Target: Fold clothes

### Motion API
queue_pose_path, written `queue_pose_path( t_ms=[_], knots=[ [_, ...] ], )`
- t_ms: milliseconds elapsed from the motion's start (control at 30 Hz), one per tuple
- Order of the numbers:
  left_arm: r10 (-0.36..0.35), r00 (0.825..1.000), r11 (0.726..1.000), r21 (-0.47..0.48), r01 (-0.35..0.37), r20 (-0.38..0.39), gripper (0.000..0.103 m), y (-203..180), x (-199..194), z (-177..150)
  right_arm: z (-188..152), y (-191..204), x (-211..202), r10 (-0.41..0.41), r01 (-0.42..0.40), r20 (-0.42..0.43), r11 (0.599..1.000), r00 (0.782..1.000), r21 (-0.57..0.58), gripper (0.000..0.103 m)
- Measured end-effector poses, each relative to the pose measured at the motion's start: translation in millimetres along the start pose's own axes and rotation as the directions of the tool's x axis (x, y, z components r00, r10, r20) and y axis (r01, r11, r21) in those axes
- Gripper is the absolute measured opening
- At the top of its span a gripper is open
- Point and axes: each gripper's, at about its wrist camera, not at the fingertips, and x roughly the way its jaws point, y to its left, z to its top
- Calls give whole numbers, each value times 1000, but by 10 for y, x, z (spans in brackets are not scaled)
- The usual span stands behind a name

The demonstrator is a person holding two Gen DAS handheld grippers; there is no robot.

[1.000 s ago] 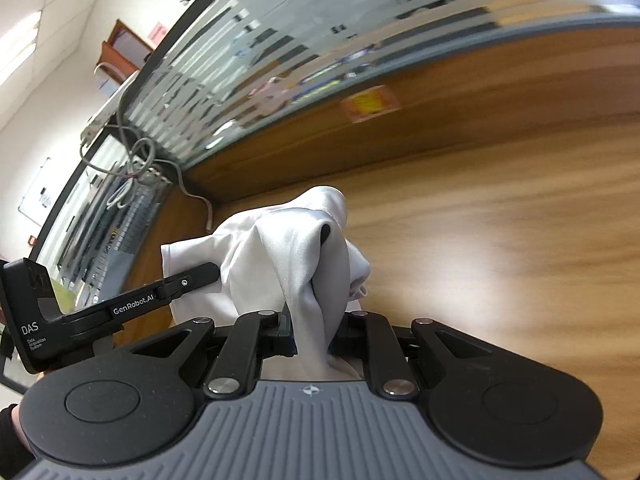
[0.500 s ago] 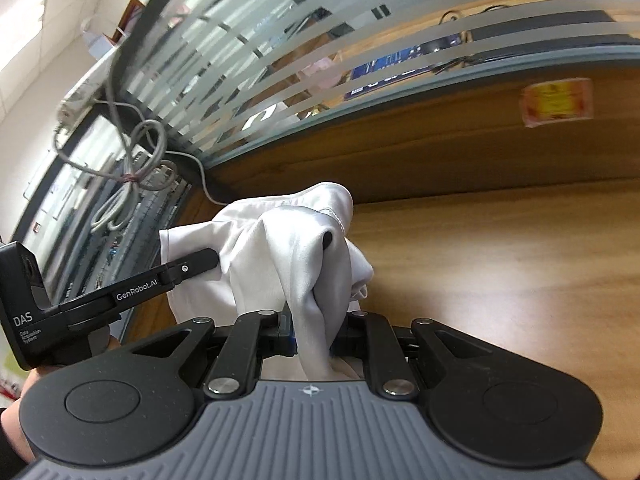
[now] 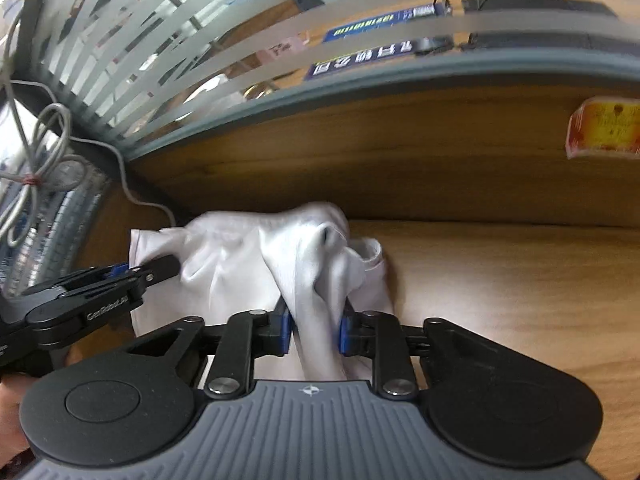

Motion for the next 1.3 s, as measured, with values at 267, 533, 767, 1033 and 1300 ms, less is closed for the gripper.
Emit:
queue_pose_path(
  t_ms=[267, 533, 767, 1033, 1300],
  knots=[
    [47, 995, 999, -14, -46, 84, 56, 41, -288, -1, 14, 150, -151, -129, 138, 61, 976, 990, -168, 58],
    [32, 998, 998, -56, -29, 51, 63, 30, -640, -208, -249, 248, -392, -202, 232, 120, 910, 972, -343, 65],
    [-1, 999, 996, -84, -2, -34, 67, -43, -643, -636, -611, 238, -381, -138, 139, 35, 871, 990, -472, 72],
    [-30, 993, 990, -139, 15, -111, 69, -102, -591, -1007, -783, 242, 68, -132, 74, -65, 827, 989, -557, 82],
    [-46, 993, 967, -255, 16, -110, 77, 42, -721, -1132, -740, 269, 435, -109, 33, -107, 839, 988, -543, 81]
  ],
)
